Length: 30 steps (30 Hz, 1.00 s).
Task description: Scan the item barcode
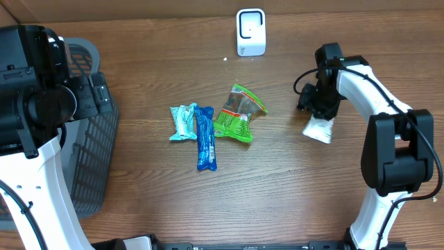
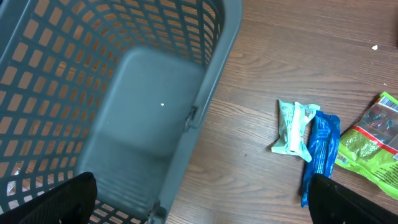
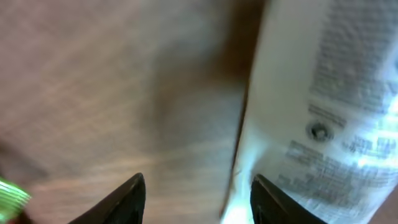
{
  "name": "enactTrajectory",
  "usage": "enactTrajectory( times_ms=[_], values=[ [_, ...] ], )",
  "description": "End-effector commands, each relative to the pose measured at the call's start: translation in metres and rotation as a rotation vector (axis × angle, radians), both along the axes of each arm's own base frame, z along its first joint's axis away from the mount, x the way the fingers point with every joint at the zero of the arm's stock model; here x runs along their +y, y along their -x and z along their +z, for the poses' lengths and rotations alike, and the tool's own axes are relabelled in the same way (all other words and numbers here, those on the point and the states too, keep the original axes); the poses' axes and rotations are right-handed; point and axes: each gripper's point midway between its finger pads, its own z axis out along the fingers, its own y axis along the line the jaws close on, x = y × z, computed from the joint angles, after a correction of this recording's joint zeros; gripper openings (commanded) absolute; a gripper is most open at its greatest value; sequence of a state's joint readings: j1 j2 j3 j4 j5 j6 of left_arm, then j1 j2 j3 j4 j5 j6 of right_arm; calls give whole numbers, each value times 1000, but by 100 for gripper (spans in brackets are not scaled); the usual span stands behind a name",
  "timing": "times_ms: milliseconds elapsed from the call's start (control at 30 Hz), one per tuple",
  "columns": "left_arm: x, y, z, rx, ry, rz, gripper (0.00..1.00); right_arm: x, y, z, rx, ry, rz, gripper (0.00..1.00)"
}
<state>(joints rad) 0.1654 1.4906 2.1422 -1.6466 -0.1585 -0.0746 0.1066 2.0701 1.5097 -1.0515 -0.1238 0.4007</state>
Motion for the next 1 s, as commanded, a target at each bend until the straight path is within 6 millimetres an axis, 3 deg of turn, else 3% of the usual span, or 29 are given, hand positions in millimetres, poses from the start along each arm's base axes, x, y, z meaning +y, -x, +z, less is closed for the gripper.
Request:
enactTrajectory(
  times_ms=[0,167,267,333,500,600,767,967],
  values=[
    [2,0,5,-13,-13,-1,100,-11,3,7,11,-30,61,56],
    [2,0,5,-14,-13,-1,100,-5,-15,67,-112,-150,164,64],
    [2,0,5,-14,-13,-1,100,-19,-26,104,-216,-138,226,72],
    [2,0,5,-14,-13,-1,100,-34,-30,112,-260,-122,274,75],
    [2,0,5,-14,-13,-1,100,-78,-34,93,-266,-103,266,76],
    [2,0,5,-14,-13,-1,100,-93,-33,79,-256,-129,273,75],
    [2,0,5,-13,-13,-1,100,-84,-34,64,-292,-275,367,75],
    [2,0,5,-14,-13,-1,100,-76,-30,39,-245,-292,376,67]
  ],
)
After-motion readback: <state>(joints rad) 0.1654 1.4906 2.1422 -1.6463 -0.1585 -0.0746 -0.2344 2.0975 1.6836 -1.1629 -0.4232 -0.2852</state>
